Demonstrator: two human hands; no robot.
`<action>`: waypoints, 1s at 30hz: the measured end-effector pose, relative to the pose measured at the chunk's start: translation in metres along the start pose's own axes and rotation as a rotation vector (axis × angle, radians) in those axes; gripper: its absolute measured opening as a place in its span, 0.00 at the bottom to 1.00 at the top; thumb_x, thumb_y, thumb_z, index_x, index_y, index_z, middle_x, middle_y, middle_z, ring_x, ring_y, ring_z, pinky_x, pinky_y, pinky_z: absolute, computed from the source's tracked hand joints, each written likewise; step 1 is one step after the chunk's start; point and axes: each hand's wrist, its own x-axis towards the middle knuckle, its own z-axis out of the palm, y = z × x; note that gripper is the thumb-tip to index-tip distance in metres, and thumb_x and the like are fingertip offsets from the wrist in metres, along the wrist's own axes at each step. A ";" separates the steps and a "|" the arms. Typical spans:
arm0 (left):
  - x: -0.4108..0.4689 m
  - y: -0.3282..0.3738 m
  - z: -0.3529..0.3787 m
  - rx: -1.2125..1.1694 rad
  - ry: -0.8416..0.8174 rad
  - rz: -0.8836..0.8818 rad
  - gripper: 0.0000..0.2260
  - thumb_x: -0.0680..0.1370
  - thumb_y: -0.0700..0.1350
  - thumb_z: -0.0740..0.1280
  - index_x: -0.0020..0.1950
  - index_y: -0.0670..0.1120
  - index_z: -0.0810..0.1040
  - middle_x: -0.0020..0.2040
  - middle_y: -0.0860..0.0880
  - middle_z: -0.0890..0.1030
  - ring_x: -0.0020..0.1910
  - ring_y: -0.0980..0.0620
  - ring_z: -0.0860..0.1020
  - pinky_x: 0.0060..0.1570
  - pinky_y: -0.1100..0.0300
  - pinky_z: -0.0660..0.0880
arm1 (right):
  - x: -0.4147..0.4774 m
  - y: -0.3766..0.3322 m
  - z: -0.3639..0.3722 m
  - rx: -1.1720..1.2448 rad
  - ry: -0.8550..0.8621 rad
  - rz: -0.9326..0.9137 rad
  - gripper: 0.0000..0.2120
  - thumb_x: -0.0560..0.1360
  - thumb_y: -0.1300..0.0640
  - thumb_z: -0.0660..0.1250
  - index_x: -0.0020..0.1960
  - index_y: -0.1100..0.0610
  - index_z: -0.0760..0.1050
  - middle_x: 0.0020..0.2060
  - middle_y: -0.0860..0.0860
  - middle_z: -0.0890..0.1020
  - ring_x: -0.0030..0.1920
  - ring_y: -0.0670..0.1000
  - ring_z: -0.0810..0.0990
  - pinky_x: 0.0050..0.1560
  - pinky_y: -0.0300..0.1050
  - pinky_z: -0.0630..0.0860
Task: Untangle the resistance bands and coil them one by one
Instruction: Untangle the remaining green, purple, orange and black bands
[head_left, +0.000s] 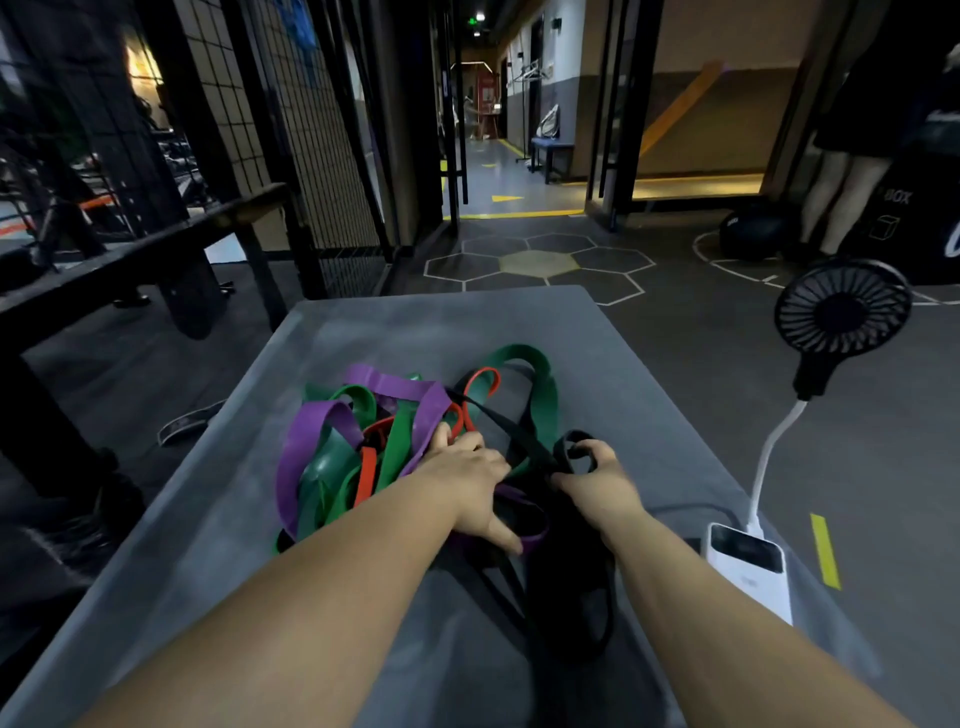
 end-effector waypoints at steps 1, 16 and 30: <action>0.001 0.002 0.000 -0.008 0.016 -0.001 0.39 0.66 0.73 0.64 0.68 0.49 0.70 0.66 0.49 0.72 0.69 0.47 0.62 0.69 0.39 0.49 | 0.000 0.001 0.000 0.030 0.020 0.011 0.21 0.70 0.54 0.73 0.58 0.45 0.69 0.43 0.52 0.81 0.43 0.56 0.81 0.45 0.47 0.78; 0.006 -0.005 0.003 -0.152 0.282 -0.242 0.11 0.79 0.51 0.62 0.58 0.53 0.78 0.54 0.51 0.80 0.63 0.49 0.72 0.69 0.47 0.50 | -0.001 -0.010 -0.012 0.266 0.062 0.085 0.14 0.76 0.49 0.68 0.59 0.46 0.69 0.36 0.54 0.78 0.36 0.56 0.78 0.38 0.47 0.74; -0.070 -0.153 -0.061 -1.254 0.940 -0.553 0.07 0.77 0.47 0.69 0.53 0.47 0.79 0.48 0.44 0.83 0.48 0.43 0.82 0.55 0.43 0.78 | 0.002 -0.075 -0.054 0.483 0.407 0.002 0.10 0.79 0.55 0.63 0.60 0.50 0.69 0.46 0.54 0.77 0.43 0.58 0.76 0.46 0.52 0.74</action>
